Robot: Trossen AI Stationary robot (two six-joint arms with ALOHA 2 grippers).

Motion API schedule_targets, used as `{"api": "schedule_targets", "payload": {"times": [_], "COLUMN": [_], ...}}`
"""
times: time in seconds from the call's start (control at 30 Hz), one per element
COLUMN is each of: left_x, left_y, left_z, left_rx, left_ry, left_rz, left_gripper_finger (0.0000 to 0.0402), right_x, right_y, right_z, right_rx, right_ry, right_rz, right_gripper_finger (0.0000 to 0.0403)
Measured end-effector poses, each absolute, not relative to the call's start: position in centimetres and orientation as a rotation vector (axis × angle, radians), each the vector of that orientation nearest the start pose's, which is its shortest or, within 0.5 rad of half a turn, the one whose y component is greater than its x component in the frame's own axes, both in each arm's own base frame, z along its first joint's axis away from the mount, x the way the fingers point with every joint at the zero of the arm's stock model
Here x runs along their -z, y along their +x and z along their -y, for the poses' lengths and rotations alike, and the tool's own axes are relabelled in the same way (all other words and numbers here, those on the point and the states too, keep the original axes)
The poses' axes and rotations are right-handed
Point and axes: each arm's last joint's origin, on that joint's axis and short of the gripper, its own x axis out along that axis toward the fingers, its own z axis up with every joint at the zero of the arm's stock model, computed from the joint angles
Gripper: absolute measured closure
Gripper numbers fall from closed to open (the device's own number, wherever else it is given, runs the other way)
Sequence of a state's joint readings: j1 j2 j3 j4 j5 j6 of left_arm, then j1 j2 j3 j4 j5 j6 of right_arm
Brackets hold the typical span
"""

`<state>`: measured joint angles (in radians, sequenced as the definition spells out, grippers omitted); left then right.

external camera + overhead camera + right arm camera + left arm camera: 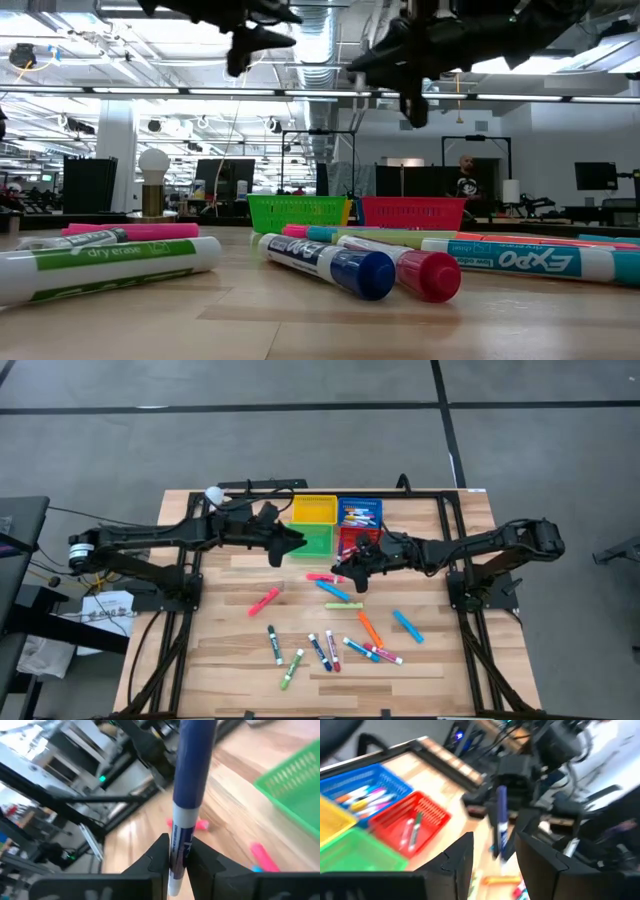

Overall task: Pick & Place Markers
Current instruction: Put the small blue marker pen into the red bin

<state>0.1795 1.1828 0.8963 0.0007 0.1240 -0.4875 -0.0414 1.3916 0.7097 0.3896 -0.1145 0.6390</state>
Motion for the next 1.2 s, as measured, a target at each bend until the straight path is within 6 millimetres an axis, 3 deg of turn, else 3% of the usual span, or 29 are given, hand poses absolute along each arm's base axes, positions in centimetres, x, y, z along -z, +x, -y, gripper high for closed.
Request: {"api": "schedule_targets", "payload": {"times": [0.33, 0.6, 0.73, 0.93, 1.07, 1.2], "left_x": [-29.6, -25.3, -23.0, -20.5, -19.7, -19.4], "left_y": [24.9, 24.0, 23.3, 22.5, 22.4, 22.4], "left_z": [-4.4, -4.3, -4.1, -3.8, -3.6, -3.5], "left_rx": [-0.236, -0.296, -0.31, -0.327, -0.317, -0.298], "left_ry": [-0.514, -0.547, -0.553, -0.529, -0.468, -0.438], "left_rz": [-0.389, -0.507, -0.568, -0.619, -0.564, -0.491], "left_gripper_finger": [0.0262, 0.0262, 0.0262, 0.0262, 0.0262, 0.0262], "right_x": [-24.0, -26.4, -28.3, -30.5, -31.0, -30.9], "right_y": [25.2, 22.4, 21.9, 21.6, 21.9, 23.1], "right_z": [1.8, 3.6, 4.5, 5.9, 6.8, 7.7], "right_rx": [0.114, 0.234, 0.243, 0.318, 0.343, 0.324], "right_ry": [0.554, 0.467, 0.382, 0.308, 0.259, 0.211], "right_rz": [-0.499, -0.654, -0.711, -0.812, -0.914, -0.986], "right_gripper_finger": [0.0377, 0.0361, 0.0377, 0.0363, 0.0355, 0.0372]}}
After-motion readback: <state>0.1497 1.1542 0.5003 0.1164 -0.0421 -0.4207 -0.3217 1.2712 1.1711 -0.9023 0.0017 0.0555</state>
